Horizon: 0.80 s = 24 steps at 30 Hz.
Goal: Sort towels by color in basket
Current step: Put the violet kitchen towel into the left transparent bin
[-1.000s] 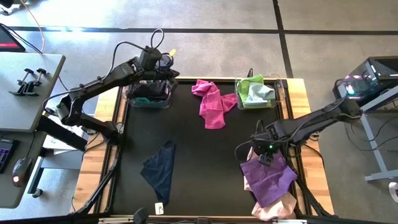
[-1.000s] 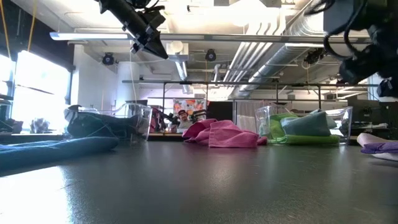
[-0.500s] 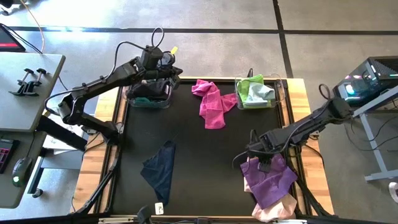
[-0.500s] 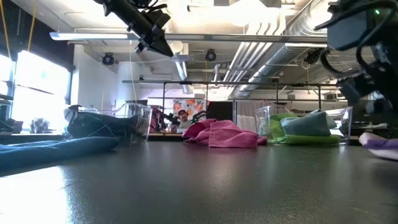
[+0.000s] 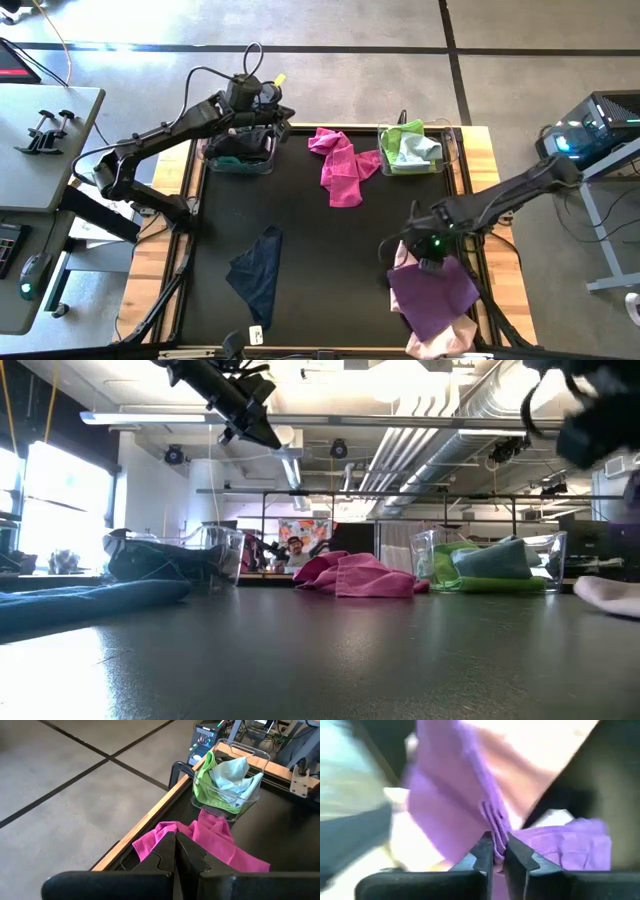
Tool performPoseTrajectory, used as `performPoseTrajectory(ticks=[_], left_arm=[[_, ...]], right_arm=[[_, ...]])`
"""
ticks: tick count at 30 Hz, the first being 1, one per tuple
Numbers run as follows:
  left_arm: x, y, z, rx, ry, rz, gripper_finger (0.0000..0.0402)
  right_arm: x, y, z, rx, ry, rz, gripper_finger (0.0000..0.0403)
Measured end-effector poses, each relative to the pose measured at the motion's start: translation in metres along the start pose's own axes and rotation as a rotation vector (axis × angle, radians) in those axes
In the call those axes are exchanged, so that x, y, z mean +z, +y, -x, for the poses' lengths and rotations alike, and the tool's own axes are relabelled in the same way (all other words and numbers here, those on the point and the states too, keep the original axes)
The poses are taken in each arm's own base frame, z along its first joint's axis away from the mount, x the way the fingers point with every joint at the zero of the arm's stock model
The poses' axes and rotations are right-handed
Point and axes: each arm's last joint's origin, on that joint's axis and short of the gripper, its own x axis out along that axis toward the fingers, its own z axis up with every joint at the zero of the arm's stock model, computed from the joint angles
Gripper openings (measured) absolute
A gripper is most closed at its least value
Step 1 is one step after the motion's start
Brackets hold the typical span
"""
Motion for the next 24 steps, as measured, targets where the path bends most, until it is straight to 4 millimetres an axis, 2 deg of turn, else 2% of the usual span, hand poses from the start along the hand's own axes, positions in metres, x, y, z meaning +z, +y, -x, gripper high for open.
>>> performPoseTrajectory(ticks=[4, 12, 18, 22, 24], left_arm=[[0.002, 0.0, 0.0, 0.0, -0.018, -0.001, 0.0], [0.006, 0.0, 0.0, 0.0, -0.067, -0.002, 0.0], [0.009, 0.0, 0.001, -0.001, -0.094, -0.003, 0.0], [0.011, 0.0, 0.001, -0.002, -0.113, -0.003, 0.0], [0.011, 0.0, 0.001, -0.002, -0.111, 0.0, 0.0]], right_arm=[[-0.013, 0.01, 0.043, 0.124, -0.139, -0.066, 0.0008], [-0.05, 0.014, 0.144, 0.303, -0.698, -0.15, 0.0012], [-0.075, 0.013, 0.209, 0.103, -1.252, -0.199, 0.0008], [-0.08, 0.016, 0.247, -0.104, -1.605, -0.324, 0.0015], [-0.08, 0.017, 0.26, -0.21, -1.715, -0.395, 0.0015]])
